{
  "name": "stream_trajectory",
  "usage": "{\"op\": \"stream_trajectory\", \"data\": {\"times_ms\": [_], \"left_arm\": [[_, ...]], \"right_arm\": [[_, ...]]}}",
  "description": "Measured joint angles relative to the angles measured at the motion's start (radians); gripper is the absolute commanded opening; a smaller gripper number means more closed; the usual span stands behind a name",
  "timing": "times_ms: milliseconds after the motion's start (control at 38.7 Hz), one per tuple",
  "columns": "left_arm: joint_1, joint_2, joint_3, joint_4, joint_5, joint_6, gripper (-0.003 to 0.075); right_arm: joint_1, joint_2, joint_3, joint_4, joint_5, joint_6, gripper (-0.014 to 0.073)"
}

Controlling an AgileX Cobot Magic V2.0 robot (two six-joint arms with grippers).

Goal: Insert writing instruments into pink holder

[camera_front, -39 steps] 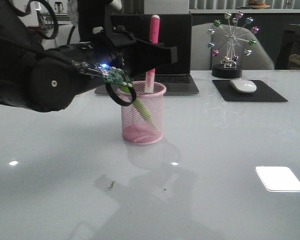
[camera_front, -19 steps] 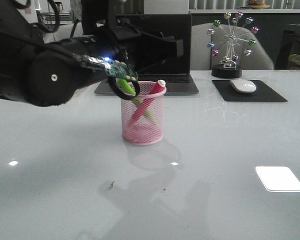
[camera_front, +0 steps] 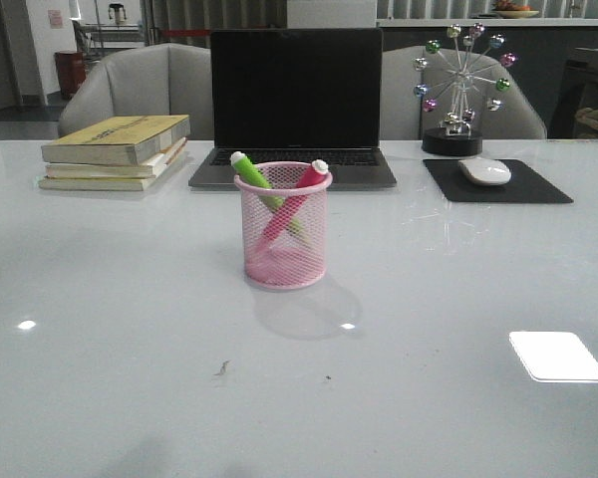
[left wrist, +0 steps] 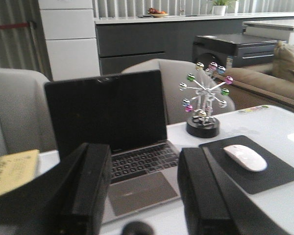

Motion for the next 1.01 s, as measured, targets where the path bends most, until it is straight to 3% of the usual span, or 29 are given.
{"op": "stream_trajectory", "data": {"times_ms": [362, 646, 1008], "left_arm": [[0.253, -0.402, 0.022, 0.061, 0.460, 0.017, 0.0391], [0.355, -0.683, 0.199, 0.073, 0.491, 0.019, 0.0382], [0.360, -0.968, 0.436, 0.073, 0.533, 0.019, 0.0382]], "right_arm": [[0.000, 0.000, 0.000, 0.000, 0.002, 0.000, 0.0312], [0.000, 0.000, 0.000, 0.000, 0.016, 0.000, 0.0312], [0.057, 0.000, 0.000, 0.001, 0.047, 0.000, 0.0312]]}}
